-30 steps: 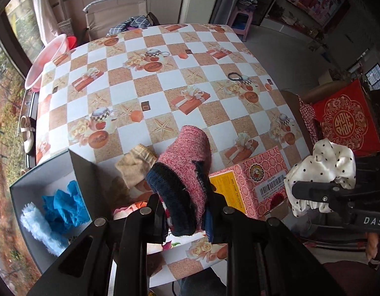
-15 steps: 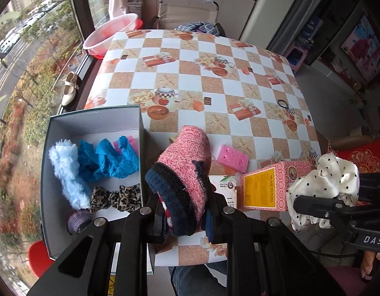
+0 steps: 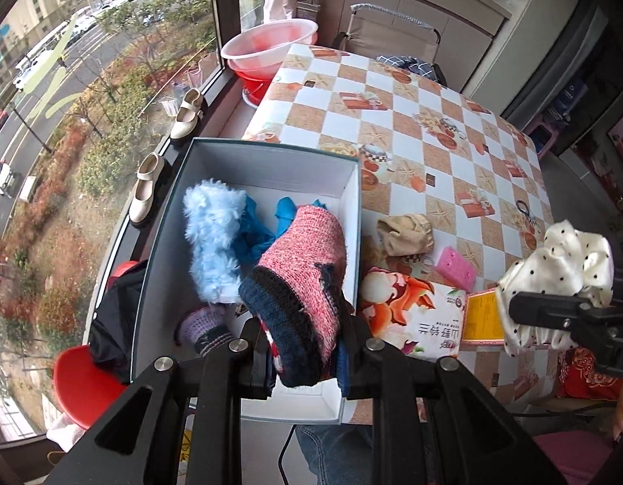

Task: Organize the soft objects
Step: 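Carry sock in left tool and polka-dot cloth in right tool to box, then hold sock in left tool and polka-dot cloth in right tool above box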

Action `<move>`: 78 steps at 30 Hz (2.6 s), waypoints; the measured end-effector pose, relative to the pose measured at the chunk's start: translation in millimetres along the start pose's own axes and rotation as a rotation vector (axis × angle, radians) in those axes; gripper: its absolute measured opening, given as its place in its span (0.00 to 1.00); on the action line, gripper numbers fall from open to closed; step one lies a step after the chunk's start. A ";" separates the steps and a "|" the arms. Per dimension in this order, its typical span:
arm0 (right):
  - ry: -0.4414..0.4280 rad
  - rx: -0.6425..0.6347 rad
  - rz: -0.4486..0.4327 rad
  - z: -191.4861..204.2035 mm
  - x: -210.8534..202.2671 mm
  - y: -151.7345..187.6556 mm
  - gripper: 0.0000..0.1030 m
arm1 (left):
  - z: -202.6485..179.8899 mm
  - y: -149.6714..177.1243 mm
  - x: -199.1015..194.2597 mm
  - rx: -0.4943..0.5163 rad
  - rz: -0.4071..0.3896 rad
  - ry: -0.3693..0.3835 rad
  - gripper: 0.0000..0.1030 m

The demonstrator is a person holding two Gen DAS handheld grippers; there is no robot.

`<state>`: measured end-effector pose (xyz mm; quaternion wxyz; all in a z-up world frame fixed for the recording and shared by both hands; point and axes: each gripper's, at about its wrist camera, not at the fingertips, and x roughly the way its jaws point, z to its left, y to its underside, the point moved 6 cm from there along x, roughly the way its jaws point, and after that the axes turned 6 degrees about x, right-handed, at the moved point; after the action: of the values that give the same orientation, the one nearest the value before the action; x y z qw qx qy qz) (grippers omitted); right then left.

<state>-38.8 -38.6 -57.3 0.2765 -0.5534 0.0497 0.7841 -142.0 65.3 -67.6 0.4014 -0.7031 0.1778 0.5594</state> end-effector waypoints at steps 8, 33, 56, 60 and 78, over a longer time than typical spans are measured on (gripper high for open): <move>0.000 -0.069 -0.020 38.8 5.2 -29.6 0.22 | 23.3 26.2 17.5 -0.030 0.086 -0.028 0.23; 0.003 -0.087 0.036 53.1 32.1 -31.3 0.22 | 34.1 26.0 36.7 -0.045 0.121 -0.015 0.23; 0.001 -0.064 0.047 42.5 40.2 -33.1 0.22 | 39.2 18.9 48.5 -0.063 0.130 -0.013 0.23; -0.003 -0.047 0.050 38.4 43.4 -33.2 0.22 | 42.6 17.9 48.4 -0.078 0.119 -0.015 0.23; -0.015 -0.112 0.142 65.5 78.6 -46.7 0.22 | 55.9 32.7 63.2 -0.126 0.144 -0.023 0.24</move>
<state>-89.5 55.6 -92.0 0.1891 -0.5572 0.0430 0.8074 -181.2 100.5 -141.2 0.3173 -0.7060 0.1878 0.6047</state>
